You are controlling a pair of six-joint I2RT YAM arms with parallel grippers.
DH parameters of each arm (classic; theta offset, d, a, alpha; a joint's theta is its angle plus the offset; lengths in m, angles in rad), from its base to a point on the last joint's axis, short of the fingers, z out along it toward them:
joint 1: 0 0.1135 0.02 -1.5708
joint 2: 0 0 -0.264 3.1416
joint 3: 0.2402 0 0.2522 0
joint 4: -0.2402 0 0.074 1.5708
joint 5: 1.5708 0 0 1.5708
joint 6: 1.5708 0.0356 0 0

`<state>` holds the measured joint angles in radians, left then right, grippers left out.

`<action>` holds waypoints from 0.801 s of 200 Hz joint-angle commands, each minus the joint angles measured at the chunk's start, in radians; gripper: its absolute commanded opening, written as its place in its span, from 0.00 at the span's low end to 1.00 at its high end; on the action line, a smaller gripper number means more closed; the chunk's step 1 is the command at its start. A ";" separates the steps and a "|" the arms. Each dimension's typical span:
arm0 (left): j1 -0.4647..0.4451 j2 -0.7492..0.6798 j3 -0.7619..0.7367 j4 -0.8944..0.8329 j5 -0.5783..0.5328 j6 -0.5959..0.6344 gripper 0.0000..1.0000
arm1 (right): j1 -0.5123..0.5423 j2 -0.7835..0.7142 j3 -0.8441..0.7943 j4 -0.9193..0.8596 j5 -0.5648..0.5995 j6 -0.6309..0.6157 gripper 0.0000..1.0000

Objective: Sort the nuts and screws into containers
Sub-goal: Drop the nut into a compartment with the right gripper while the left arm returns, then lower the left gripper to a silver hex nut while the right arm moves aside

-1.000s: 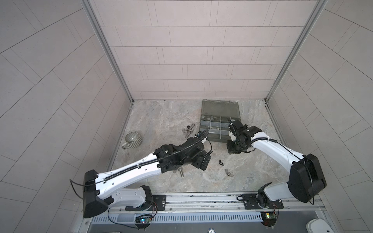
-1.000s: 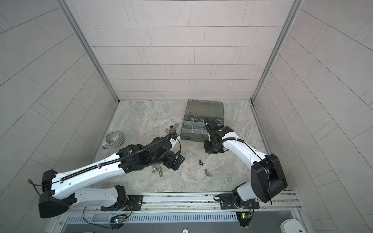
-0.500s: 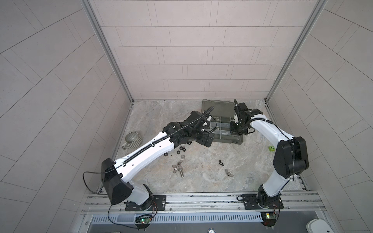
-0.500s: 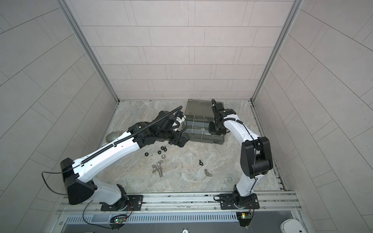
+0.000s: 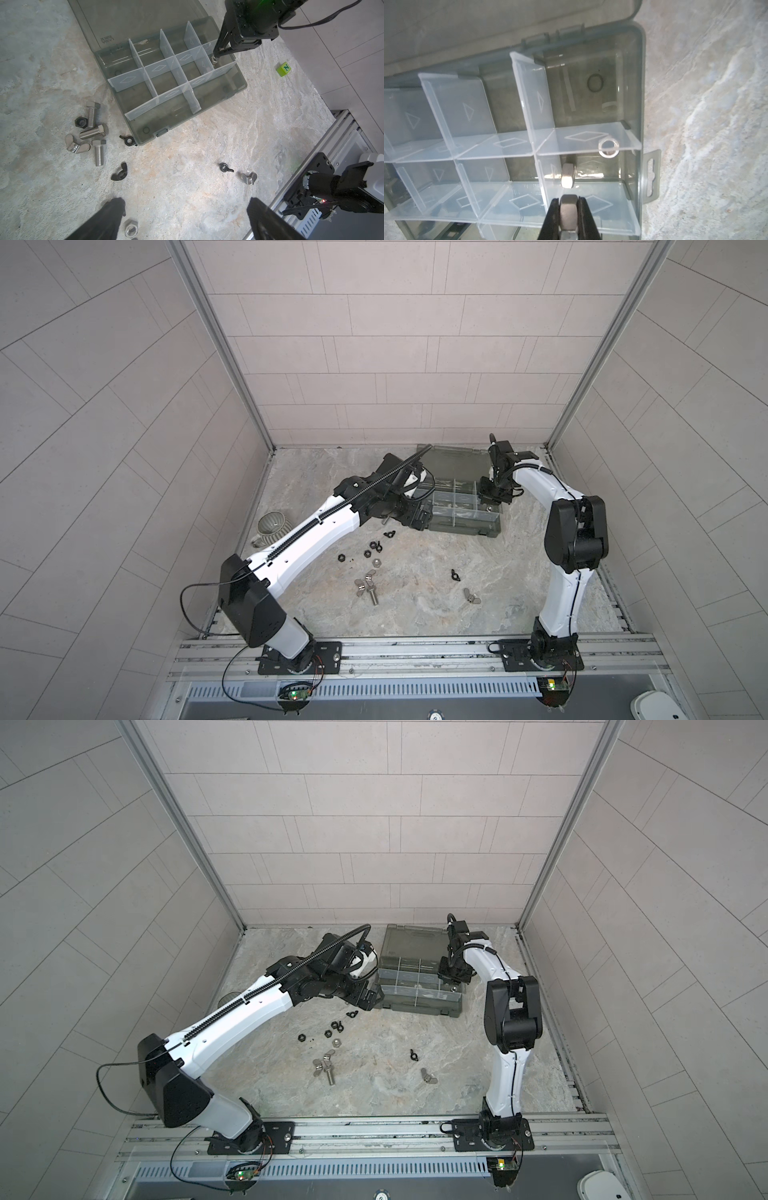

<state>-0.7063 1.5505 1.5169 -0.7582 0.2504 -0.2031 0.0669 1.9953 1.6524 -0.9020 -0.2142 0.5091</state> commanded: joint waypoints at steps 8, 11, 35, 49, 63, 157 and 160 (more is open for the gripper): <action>0.025 0.018 0.031 -0.012 0.039 0.028 1.00 | -0.017 0.038 0.037 -0.035 0.026 0.013 0.13; 0.027 0.018 0.031 -0.013 0.042 0.029 1.00 | -0.018 0.040 0.038 -0.035 0.025 0.014 0.13; 0.044 0.018 0.025 -0.014 0.052 0.032 1.00 | -0.021 0.047 0.038 -0.035 0.026 0.017 0.22; 0.053 0.015 0.016 -0.015 0.056 0.033 1.00 | -0.021 0.039 0.036 -0.035 0.024 0.018 0.30; 0.059 0.009 0.003 -0.017 0.057 0.033 1.00 | -0.021 0.020 0.033 -0.035 0.020 0.017 0.34; 0.090 -0.164 -0.293 0.016 -0.002 -0.062 1.00 | 0.120 -0.294 -0.136 -0.093 -0.085 -0.047 0.65; 0.091 -0.170 -0.303 0.016 -0.001 -0.069 1.00 | 0.129 -0.304 -0.146 -0.096 -0.084 -0.050 0.66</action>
<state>-0.6235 1.4460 1.2831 -0.7517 0.2733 -0.2188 0.1268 1.7756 1.5688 -0.9421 -0.2687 0.4892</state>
